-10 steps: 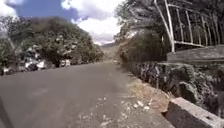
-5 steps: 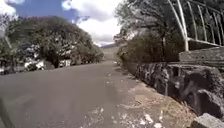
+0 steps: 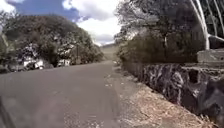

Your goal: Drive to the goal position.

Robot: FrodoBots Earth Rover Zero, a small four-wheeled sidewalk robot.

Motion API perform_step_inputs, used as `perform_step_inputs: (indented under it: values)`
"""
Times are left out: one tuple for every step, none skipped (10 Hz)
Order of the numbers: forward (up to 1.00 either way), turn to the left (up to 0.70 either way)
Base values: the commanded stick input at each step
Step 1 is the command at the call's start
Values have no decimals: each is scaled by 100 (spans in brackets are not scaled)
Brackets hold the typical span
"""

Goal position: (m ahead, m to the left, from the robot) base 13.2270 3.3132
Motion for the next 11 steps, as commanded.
perform_step_inputs:
  values:
    - [70, 0]
    - [70, 0]
    - [70, 0]
    - [70, 0]
    - [70, 0]
    - [70, 0]
    - [70, 0]
    - [70, 0]
    - [70, 0]
    - [70, 0]
    - [70, 0]
